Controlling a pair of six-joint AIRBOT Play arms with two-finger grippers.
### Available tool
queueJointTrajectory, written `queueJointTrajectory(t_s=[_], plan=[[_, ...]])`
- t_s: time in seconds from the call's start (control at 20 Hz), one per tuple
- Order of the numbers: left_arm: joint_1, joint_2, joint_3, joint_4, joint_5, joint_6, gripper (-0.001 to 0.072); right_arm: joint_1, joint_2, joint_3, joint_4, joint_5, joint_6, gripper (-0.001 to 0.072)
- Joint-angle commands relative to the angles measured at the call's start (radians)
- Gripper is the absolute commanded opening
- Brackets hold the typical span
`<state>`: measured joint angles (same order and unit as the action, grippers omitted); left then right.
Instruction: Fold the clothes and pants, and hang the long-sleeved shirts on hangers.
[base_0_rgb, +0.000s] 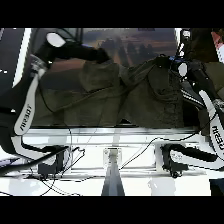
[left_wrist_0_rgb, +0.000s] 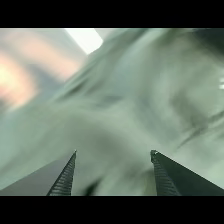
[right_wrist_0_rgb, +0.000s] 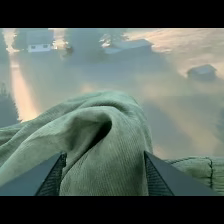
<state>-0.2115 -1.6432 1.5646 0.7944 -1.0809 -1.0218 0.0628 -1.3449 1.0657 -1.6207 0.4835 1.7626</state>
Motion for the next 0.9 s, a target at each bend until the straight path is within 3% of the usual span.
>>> queueJointTrajectory(t_s=[0.0, 0.15, 0.2, 0.25, 0.55, 0.6, 0.85], plan=[[0.163, -0.001, -0.022, 0.320, -0.215, -0.153, 0.0499, 0.000, 0.000, 0.001, 0.000, 0.005, -0.002, 0.0562], [0.241, -0.002, -0.119, 0.212, -0.209, -0.140, 0.0512, 0.000, 0.000, 0.001, 0.001, 0.005, -0.002, 0.0562], [0.250, -0.002, -0.156, 0.193, -0.190, -0.134, 0.0583, 0.000, 0.000, 0.001, 0.001, 0.006, -0.002, 0.0562], [0.251, -0.002, -0.191, 0.193, -0.157, -0.131, 0.0716, 0.000, 0.000, 0.001, 0.001, 0.006, -0.002, 0.0562], [0.191, -0.072, -0.260, 0.172, 0.019, -0.131, 0.0699, 0.000, 0.000, 0.001, 0.001, 0.007, -0.002, 0.0562], [0.176, -0.088, -0.260, 0.169, 0.031, -0.130, 0.0656, 0.000, 0.000, 0.001, 0.002, 0.007, -0.002, 0.0562], [0.172, -0.098, -0.225, 0.174, 0.135, -0.100, 0.0018, 0.000, 0.000, 0.001, 0.001, 0.006, -0.002, 0.0562]])
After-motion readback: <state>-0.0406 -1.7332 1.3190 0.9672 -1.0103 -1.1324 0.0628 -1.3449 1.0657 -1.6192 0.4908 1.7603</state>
